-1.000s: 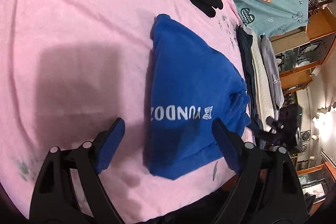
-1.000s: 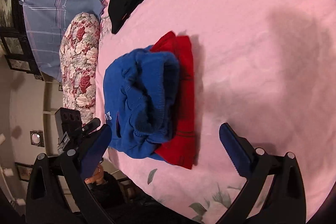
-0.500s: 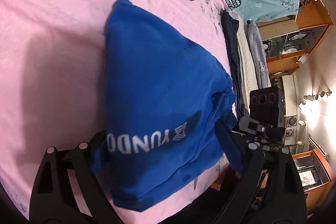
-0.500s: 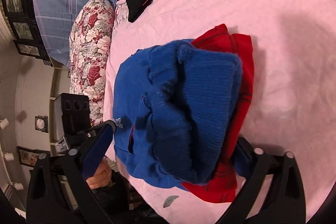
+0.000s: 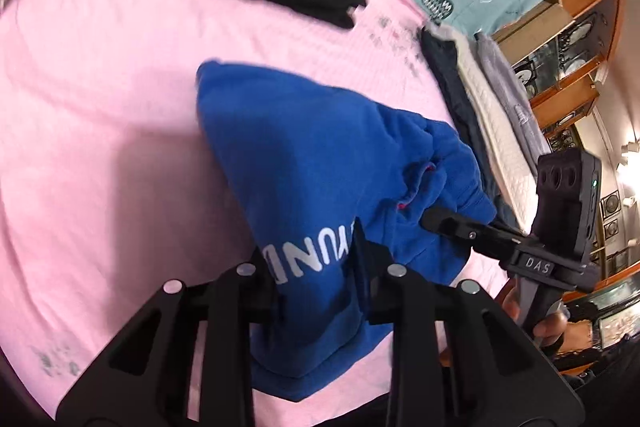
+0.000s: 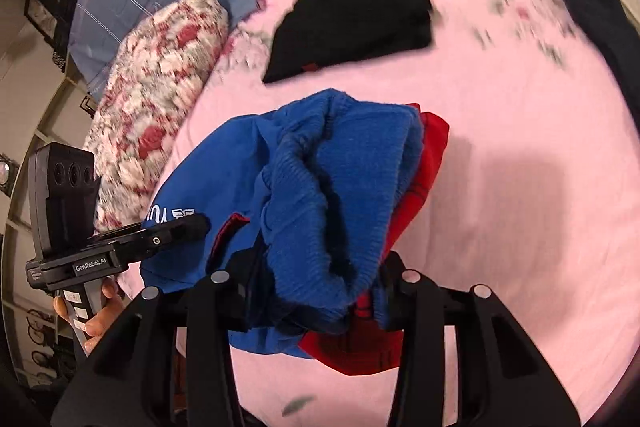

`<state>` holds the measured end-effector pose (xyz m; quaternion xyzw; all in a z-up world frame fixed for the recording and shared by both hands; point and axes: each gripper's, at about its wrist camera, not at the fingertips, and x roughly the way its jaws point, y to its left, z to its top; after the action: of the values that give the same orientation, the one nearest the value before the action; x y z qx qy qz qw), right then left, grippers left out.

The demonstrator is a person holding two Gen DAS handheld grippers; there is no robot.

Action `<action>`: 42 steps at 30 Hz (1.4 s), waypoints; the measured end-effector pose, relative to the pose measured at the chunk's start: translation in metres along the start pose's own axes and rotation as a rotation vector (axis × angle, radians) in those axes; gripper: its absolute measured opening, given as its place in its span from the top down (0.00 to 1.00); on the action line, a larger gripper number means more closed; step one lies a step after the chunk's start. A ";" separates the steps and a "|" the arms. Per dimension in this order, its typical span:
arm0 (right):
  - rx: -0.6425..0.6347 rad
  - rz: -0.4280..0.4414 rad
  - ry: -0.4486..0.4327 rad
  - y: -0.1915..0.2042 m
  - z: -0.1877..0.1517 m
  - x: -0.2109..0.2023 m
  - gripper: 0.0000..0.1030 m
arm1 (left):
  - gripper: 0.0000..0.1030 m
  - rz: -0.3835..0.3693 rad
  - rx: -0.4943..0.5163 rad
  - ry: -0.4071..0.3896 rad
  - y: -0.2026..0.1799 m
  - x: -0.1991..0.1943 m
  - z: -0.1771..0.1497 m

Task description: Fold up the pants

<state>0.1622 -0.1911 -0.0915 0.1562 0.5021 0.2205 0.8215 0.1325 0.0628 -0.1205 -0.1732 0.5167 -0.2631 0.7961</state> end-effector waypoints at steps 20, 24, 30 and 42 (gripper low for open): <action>-0.100 -0.115 0.003 -0.075 0.239 0.181 0.44 | 0.57 0.167 -0.013 0.023 0.078 0.118 0.328; -0.102 -0.208 0.010 -0.060 0.242 0.144 0.40 | 0.47 0.087 -0.034 0.017 0.095 0.110 0.322; -0.116 -0.451 -0.146 -0.020 0.213 0.059 0.24 | 0.27 0.293 0.040 -0.151 0.079 0.027 0.280; -0.080 -0.512 -0.278 0.029 0.008 -0.024 0.01 | 0.02 0.558 0.156 -0.412 -0.059 -0.085 0.072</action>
<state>0.1540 -0.1789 -0.0558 0.0206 0.3988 0.0024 0.9168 0.1568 0.0668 0.0028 -0.0136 0.3512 -0.0335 0.9356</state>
